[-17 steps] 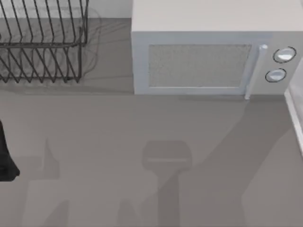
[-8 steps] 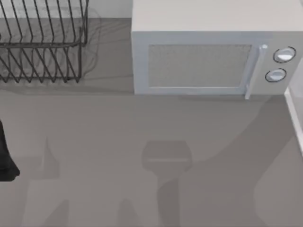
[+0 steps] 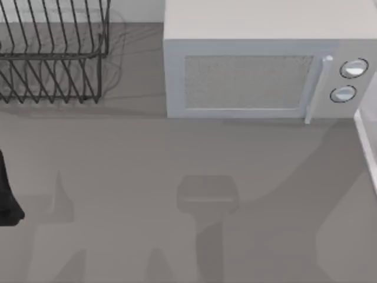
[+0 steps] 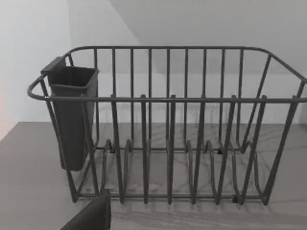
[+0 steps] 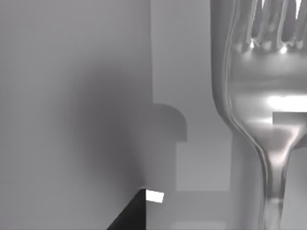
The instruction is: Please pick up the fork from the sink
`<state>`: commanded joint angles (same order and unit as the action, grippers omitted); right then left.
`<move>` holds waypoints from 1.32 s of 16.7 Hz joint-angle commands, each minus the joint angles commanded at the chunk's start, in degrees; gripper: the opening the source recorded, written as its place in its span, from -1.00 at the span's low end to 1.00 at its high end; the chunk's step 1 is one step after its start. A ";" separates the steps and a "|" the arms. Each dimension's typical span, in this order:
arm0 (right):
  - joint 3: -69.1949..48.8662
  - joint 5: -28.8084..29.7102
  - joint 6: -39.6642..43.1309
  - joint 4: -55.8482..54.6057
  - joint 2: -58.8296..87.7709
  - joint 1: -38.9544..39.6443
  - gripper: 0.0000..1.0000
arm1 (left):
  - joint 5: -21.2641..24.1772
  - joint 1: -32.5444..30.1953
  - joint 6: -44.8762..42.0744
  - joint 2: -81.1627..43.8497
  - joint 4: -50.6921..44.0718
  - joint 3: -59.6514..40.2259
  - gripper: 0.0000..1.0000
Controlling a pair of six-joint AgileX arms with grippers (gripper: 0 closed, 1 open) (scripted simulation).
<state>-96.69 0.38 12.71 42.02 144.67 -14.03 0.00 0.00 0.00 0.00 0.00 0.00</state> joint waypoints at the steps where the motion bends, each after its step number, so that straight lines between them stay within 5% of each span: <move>1: 0.00 0.00 0.00 0.00 0.00 0.00 -0.51 | 0.00 0.00 0.00 0.00 0.00 0.00 1.00; 5: 0.00 0.00 0.00 0.00 0.00 0.00 -1.00 | 0.00 0.00 0.00 0.00 0.00 0.00 1.00; 15: -1.55 -0.62 -0.52 1.75 -2.98 0.14 -1.00 | 0.00 0.00 0.00 0.00 0.00 0.00 1.00; 22: -12.30 -0.71 -0.34 20.68 -9.87 0.04 -1.00 | 0.00 0.00 0.00 0.00 0.00 0.00 1.00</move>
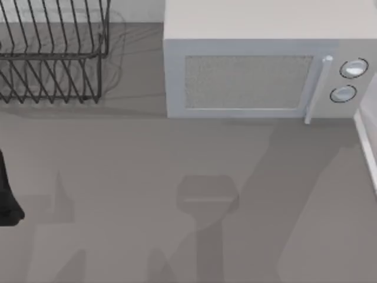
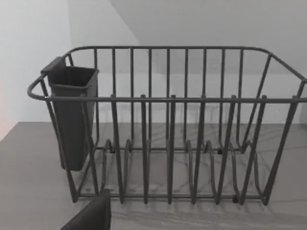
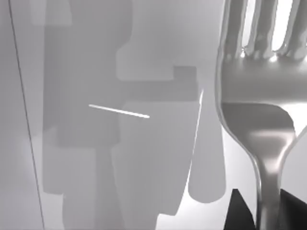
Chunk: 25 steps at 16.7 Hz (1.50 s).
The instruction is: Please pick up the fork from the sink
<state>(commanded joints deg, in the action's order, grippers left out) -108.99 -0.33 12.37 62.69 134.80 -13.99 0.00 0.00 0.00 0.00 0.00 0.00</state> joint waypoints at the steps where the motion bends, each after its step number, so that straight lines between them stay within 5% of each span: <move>1: -1.55 -0.01 0.02 2.66 -1.19 0.00 -1.00 | 0.00 0.00 0.00 0.00 0.00 0.00 1.00; 13: -1.33 0.47 -4.81 8.87 -8.92 3.62 -1.00 | 0.00 0.00 0.00 0.00 0.00 0.00 1.00; 25: 22.02 1.37 -37.00 15.71 -37.04 34.08 -1.00 | 0.00 0.00 0.00 0.00 0.00 0.00 1.00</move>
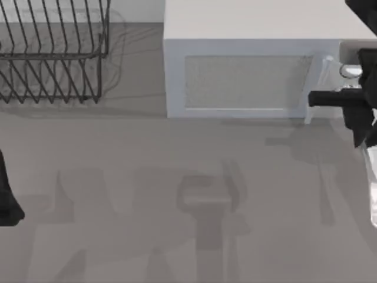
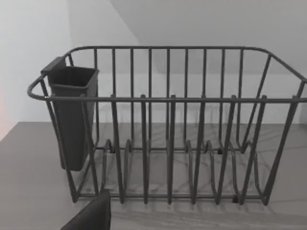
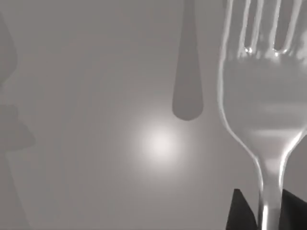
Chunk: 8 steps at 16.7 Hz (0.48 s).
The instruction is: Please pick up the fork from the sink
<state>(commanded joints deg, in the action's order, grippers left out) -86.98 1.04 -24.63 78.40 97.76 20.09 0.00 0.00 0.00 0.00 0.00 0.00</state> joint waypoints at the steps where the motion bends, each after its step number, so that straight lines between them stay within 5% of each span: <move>1: 1.62 -0.20 -2.06 -0.08 -1.33 2.86 -1.00 | 0.00 0.00 0.00 0.00 0.00 0.00 1.00; 8: 6.23 -1.04 -7.63 -0.95 -4.47 11.55 -1.00 | 0.00 0.00 0.00 0.00 0.00 0.00 1.00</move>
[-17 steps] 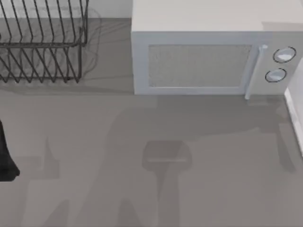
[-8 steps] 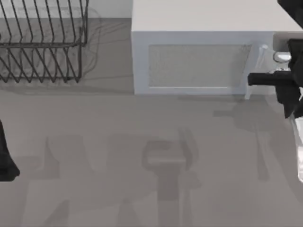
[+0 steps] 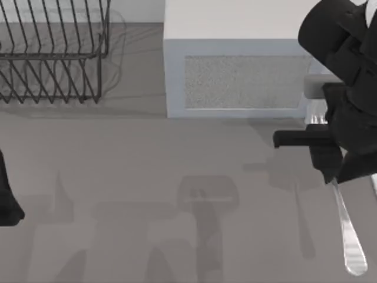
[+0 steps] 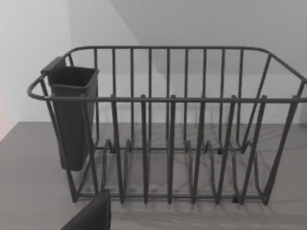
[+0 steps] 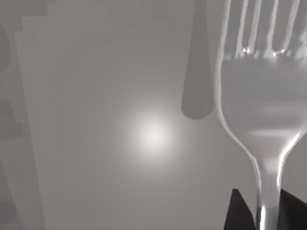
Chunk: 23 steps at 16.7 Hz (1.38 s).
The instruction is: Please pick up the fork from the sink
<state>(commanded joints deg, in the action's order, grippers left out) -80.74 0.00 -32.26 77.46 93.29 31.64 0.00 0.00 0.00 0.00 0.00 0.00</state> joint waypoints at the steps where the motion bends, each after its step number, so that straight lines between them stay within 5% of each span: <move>1: 0.00 0.00 0.00 0.00 0.00 0.00 -1.00 | 0.00 0.00 0.00 0.00 0.00 0.00 1.00; 6: 3.76 -0.06 -0.05 -4.12 0.97 -0.18 -1.00 | 0.00 0.00 0.00 0.00 0.00 0.00 1.00; 13: 18.82 0.00 -0.29 -23.48 4.26 0.20 -1.00 | 0.00 0.00 0.00 0.00 0.00 0.00 1.00; 18: 20.36 0.01 -0.35 -25.10 4.74 0.28 -1.00 | 0.00 0.00 0.00 0.00 0.00 0.00 1.00; 23: 20.36 0.01 -0.35 -25.10 4.74 0.28 -0.25 | 0.00 0.00 0.00 0.00 0.00 0.00 1.00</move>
<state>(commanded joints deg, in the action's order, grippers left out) -60.38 0.01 -32.61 52.36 98.02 31.91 0.00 0.00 0.00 0.00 0.00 0.00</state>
